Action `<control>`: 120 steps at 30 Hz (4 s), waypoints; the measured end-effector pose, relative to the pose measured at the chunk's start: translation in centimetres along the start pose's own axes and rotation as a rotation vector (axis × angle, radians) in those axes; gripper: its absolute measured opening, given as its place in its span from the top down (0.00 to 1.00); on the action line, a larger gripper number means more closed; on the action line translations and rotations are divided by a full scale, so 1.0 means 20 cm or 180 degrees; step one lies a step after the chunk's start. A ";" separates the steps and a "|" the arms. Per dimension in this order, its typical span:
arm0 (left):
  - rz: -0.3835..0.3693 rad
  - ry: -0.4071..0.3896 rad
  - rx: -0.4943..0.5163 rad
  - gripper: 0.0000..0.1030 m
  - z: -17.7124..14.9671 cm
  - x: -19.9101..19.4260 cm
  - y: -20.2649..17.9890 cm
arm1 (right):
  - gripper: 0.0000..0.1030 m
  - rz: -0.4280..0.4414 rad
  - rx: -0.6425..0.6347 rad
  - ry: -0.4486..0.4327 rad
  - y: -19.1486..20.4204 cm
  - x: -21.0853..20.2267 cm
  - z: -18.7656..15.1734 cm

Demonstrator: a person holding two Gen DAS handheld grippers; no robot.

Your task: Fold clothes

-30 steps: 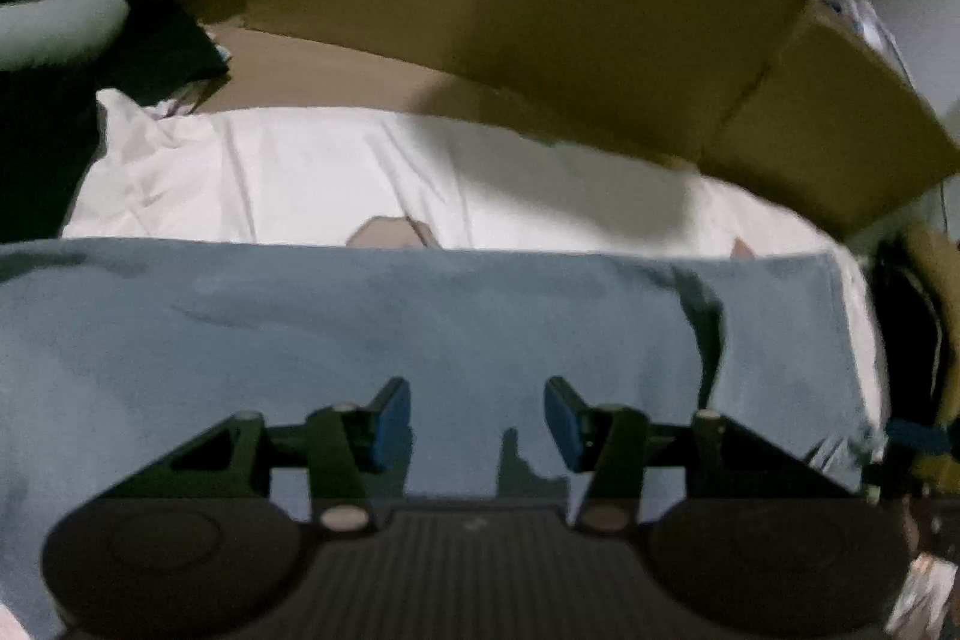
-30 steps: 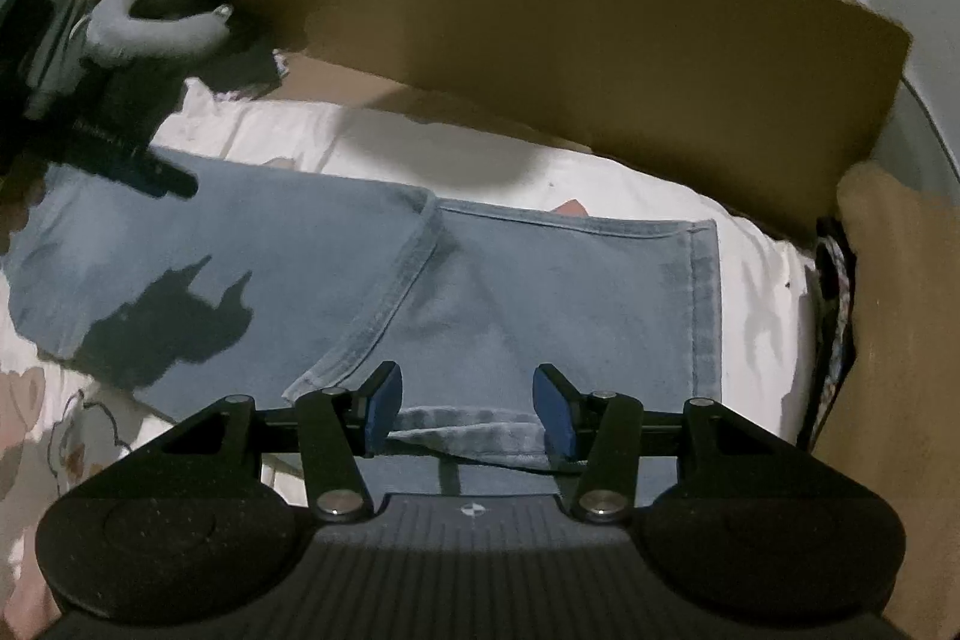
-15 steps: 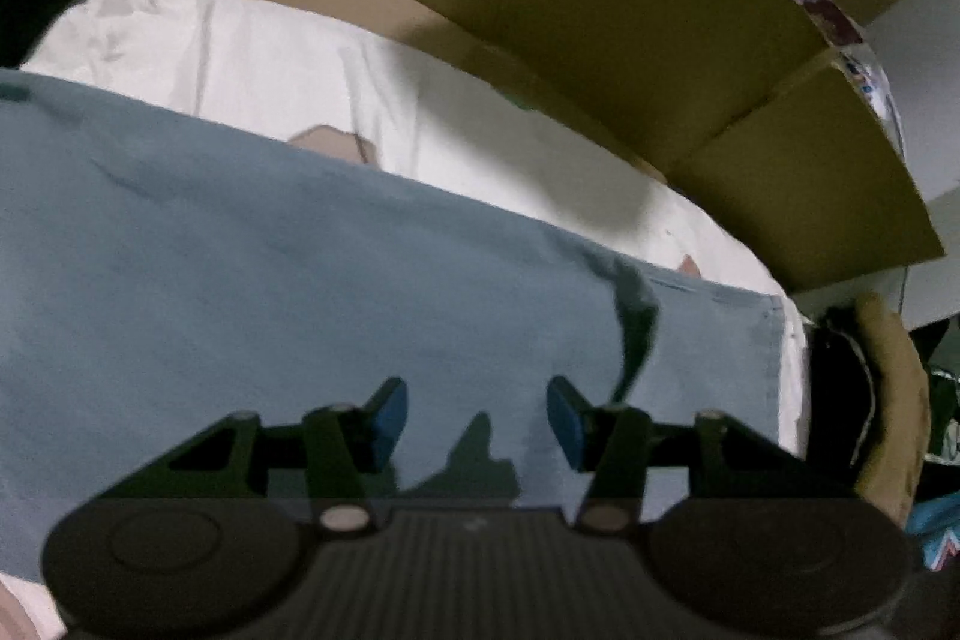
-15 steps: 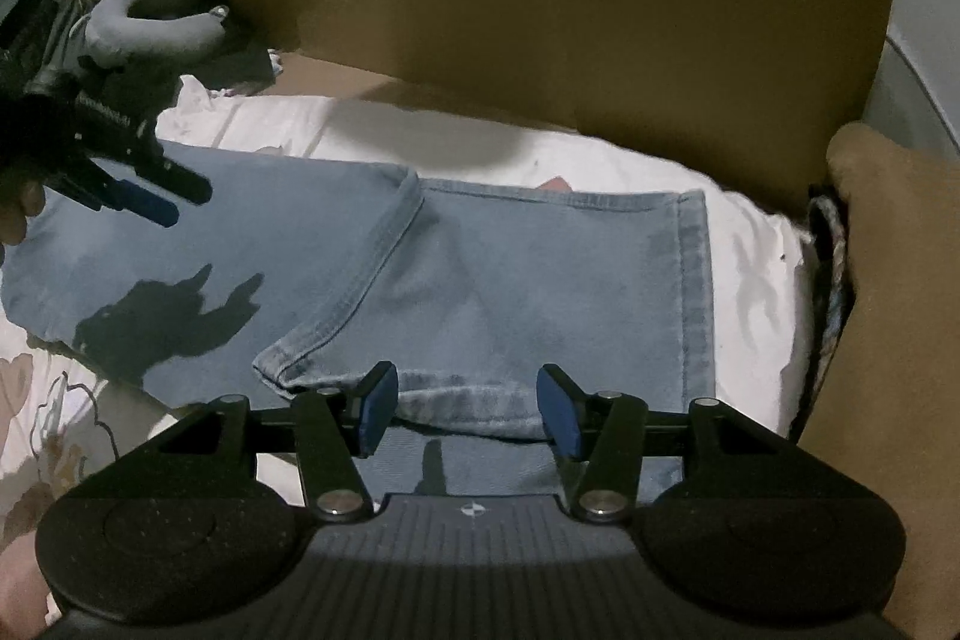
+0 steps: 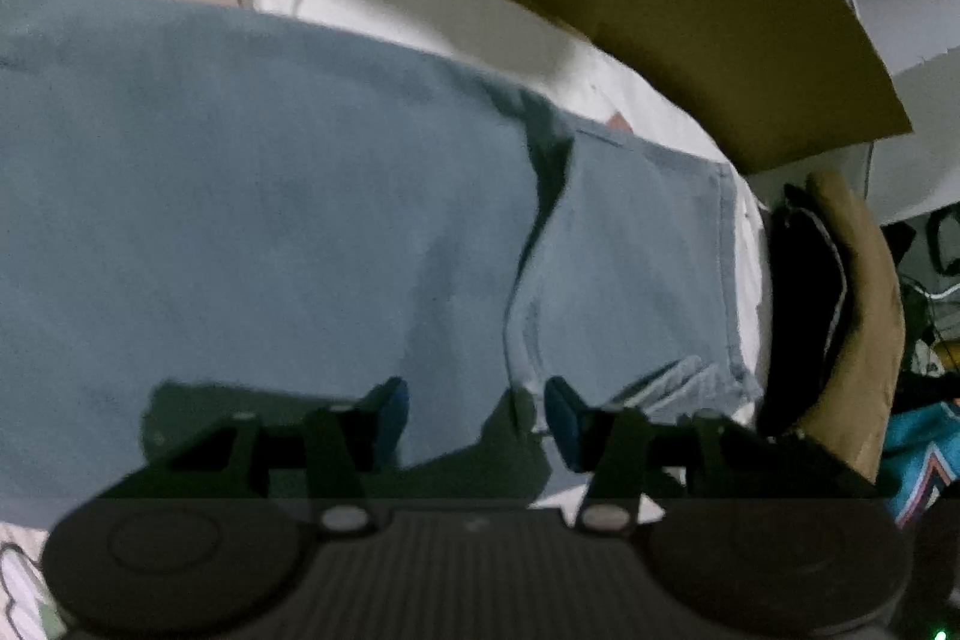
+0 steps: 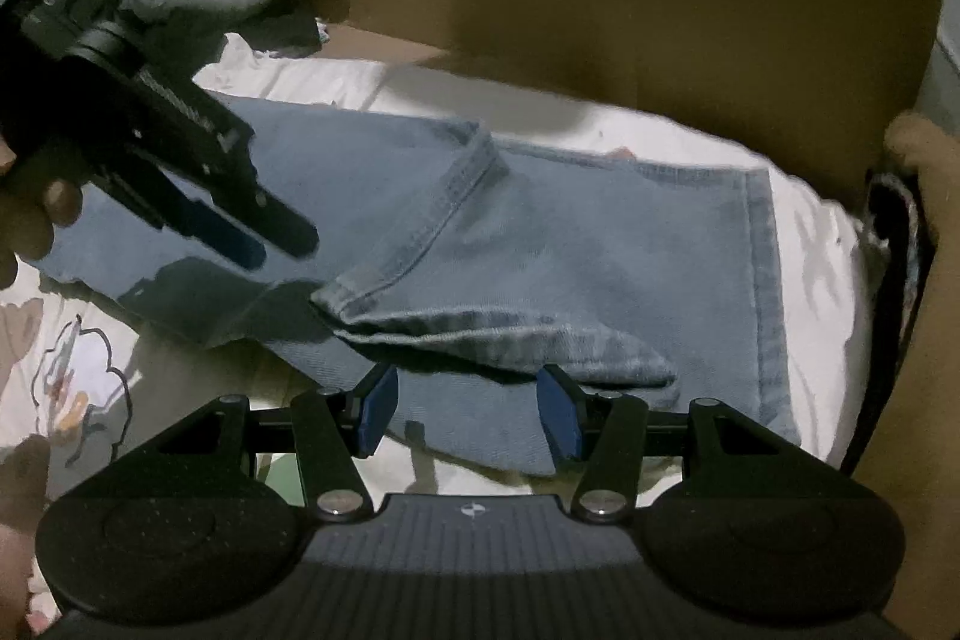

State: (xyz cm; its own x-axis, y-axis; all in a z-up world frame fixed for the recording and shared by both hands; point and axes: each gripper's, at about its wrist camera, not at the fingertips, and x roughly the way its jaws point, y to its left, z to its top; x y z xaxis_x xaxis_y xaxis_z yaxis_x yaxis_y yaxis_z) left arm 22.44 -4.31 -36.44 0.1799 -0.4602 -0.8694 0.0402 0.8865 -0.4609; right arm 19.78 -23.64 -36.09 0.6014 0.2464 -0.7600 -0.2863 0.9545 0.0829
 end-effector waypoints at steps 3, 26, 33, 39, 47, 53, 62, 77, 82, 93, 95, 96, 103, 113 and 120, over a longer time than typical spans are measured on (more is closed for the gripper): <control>-0.0094 0.0016 0.0000 0.49 -0.01 0.02 -0.01 | 0.43 -0.0060 -0.0037 -0.0035 0.01 0.00 0.01; -0.0470 0.0099 -0.0173 0.61 0.04 0.16 -0.02 | 0.43 -0.0042 -0.0029 -0.0091 0.03 0.01 0.04; -0.0448 0.0221 -0.0209 0.56 0.00 0.21 0.02 | 0.43 -0.0012 -0.0025 -0.0053 0.04 0.02 0.04; -0.0472 0.0176 -0.0278 0.84 0.02 0.22 0.02 | 0.43 -0.0017 -0.0047 -0.0106 0.04 0.00 0.05; -0.0763 -0.0030 -0.0231 0.90 0.03 0.08 -0.01 | 0.43 0.0011 -0.0155 -0.0162 0.08 0.02 0.11; -0.0883 -0.0109 -0.0298 0.91 0.08 0.05 -0.05 | 0.43 0.0044 -0.0188 -0.0216 0.11 0.02 0.14; -0.0994 -0.0123 -0.0342 0.91 0.07 0.02 -0.06 | 0.43 -0.0018 -0.0320 -0.0155 0.13 0.08 0.13; -0.1181 -0.0157 -0.0344 0.91 0.09 -0.06 -0.08 | 0.43 -0.0292 -0.1299 -0.0337 0.30 0.10 0.15; -0.1248 -0.0194 -0.0369 0.91 0.11 -0.08 -0.09 | 0.75 -0.0554 -0.1360 -0.0256 0.26 0.10 0.16; -0.0983 -0.0271 -0.0459 0.72 0.13 -0.10 0.00 | 0.91 -0.0610 -0.0697 -0.0272 0.01 0.08 0.27; -0.0944 -0.0253 -0.0486 0.72 0.12 -0.09 0.03 | 0.90 -0.0618 -0.0593 -0.0286 -0.04 0.08 0.28; -0.0923 -0.0245 -0.0494 0.72 0.11 -0.09 0.04 | 0.91 -0.0621 -0.0540 -0.0293 -0.06 0.08 0.29; -0.0819 -0.0198 -0.0476 0.71 0.10 -0.08 0.07 | 0.91 -0.0503 0.0059 -0.0260 -0.28 0.15 0.38; -0.0707 -0.0146 -0.0499 0.68 0.09 -0.07 0.12 | 0.88 -0.0505 0.0544 0.0097 -0.54 0.38 0.40; -0.0641 -0.0101 -0.0534 0.67 0.07 -0.05 0.16 | 0.93 -0.0491 0.0670 0.0155 -0.59 0.44 0.39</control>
State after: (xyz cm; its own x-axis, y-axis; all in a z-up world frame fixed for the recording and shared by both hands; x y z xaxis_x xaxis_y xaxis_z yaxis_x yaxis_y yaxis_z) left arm 23.74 -0.88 -36.81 0.2156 -0.6225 -0.7523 -0.0848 0.7556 -0.6496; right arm 34.23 -31.45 -38.75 0.5878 0.0918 -0.8038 -0.0296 0.9953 0.0920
